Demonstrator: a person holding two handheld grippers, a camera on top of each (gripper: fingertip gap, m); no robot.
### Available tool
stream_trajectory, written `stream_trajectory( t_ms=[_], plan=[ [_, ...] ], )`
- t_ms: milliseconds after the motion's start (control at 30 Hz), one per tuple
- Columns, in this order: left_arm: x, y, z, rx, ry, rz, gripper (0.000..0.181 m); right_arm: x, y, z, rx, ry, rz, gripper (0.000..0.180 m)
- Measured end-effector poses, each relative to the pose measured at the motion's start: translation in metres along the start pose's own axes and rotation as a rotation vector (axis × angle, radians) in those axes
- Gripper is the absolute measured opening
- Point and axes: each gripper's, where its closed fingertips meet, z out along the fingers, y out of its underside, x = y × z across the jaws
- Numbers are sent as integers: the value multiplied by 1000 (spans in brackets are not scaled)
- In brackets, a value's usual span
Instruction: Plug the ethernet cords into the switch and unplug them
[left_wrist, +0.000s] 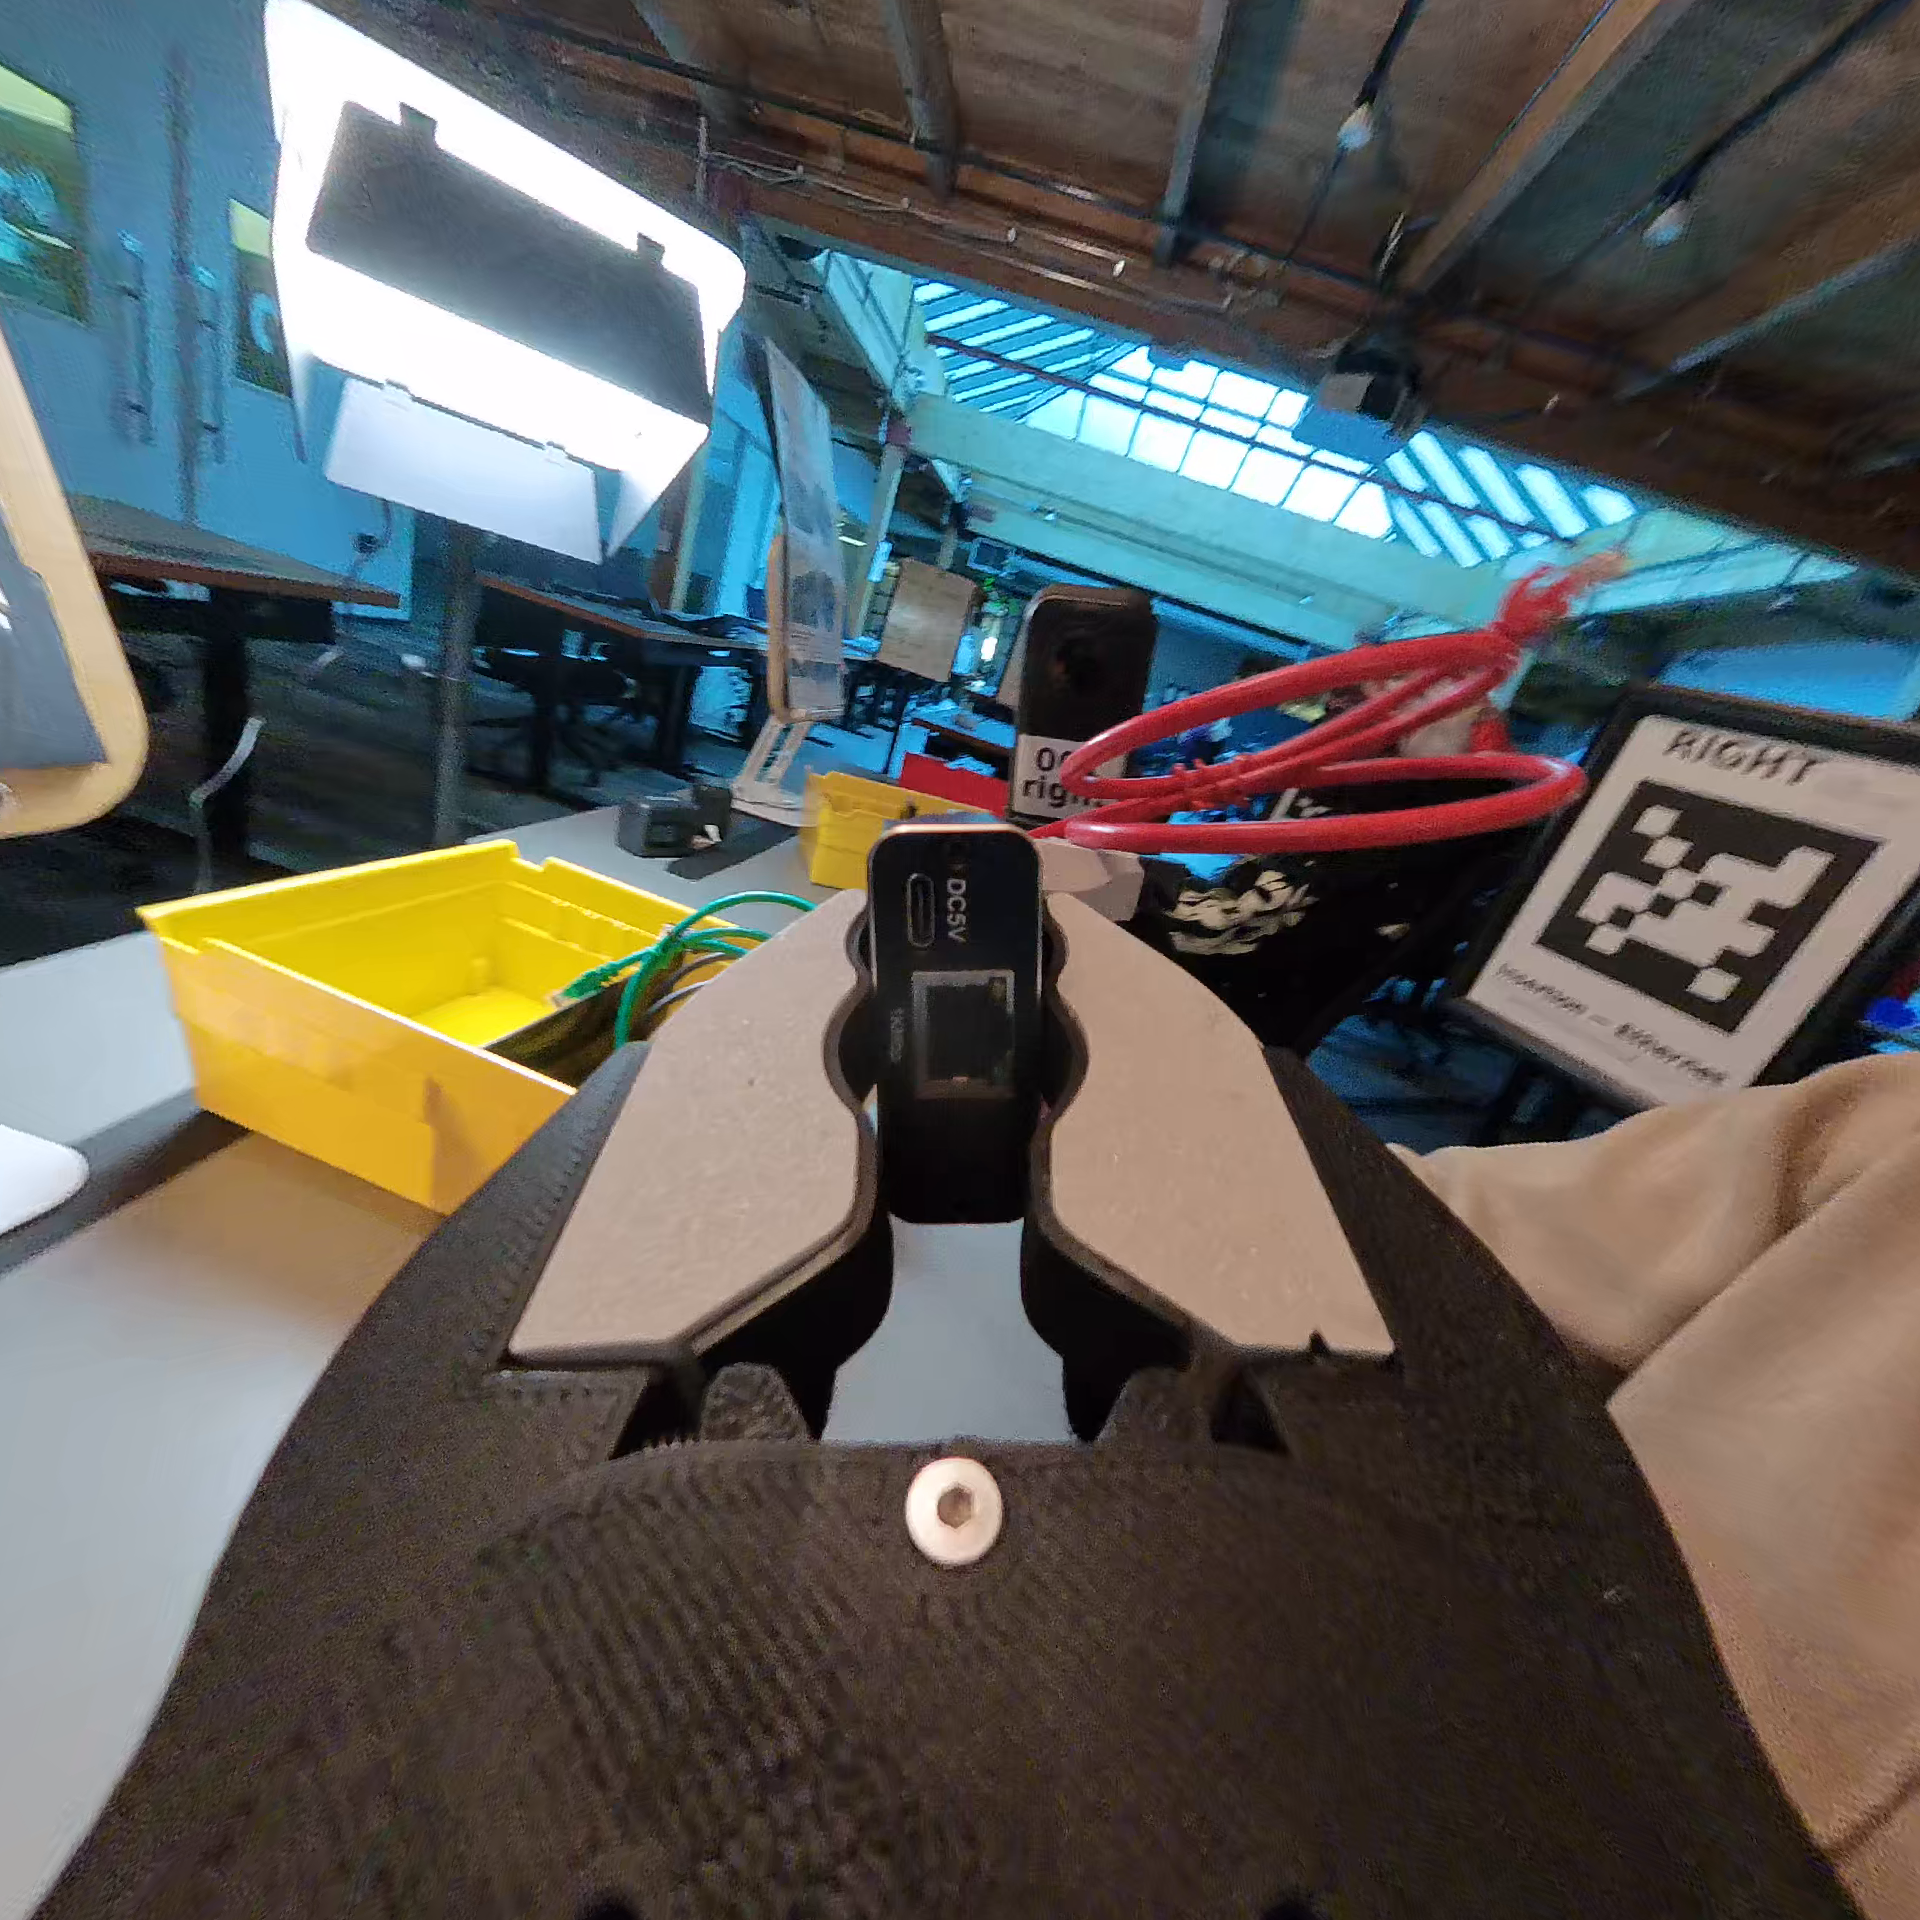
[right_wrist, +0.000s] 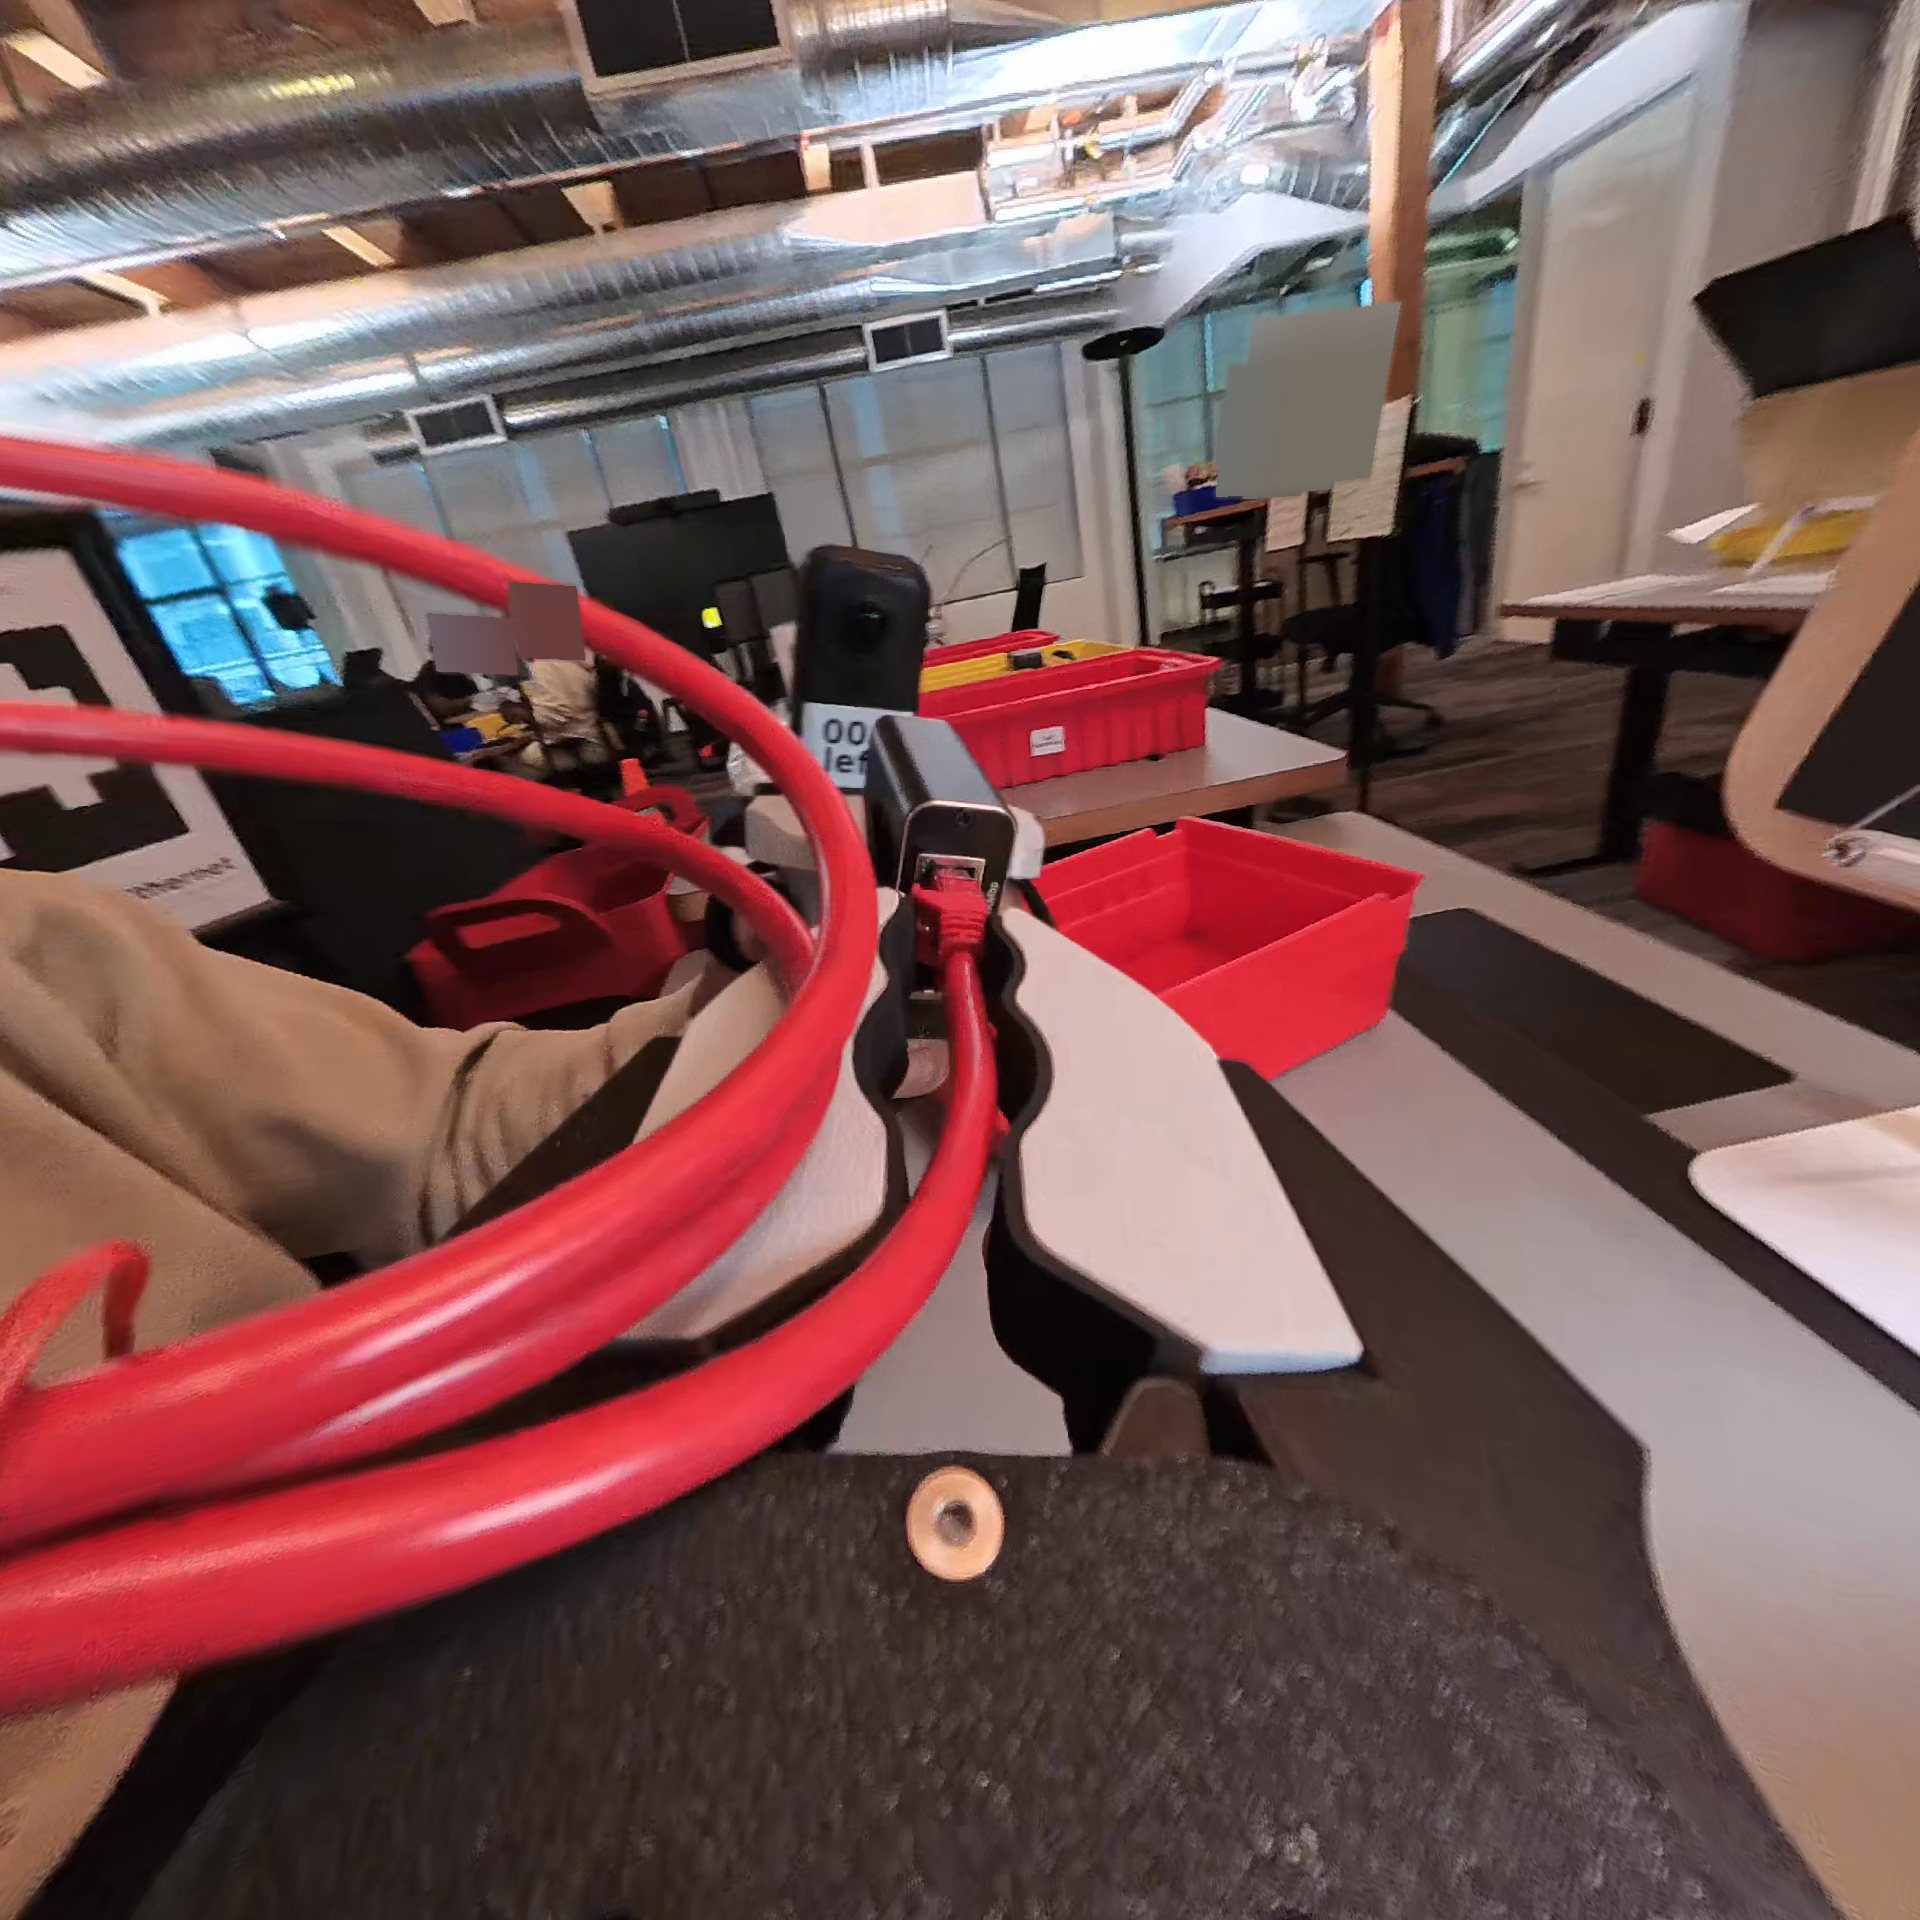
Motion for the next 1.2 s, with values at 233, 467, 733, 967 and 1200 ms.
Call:
stream_trajectory(
  t_ms=[233,467,733,967,1200],
  plan=[
    [-3,-1,0,41,39,-88,26,2,-1,-1,2,-1,-4,6],
    [0,-4,-3,28,41,-16,26,-3,-2,2,-24,9,-18,8],
    [4,-3,1,28,6,25,26,-3,-5,0,5,8,-19,13],
    [5,-2,3,35,-26,48,26,-2,-6,-2,26,2,-17,15],
    [9,-6,3,64,-85,140,27,-3,-13,0,70,88,-107,15]
  ],
)
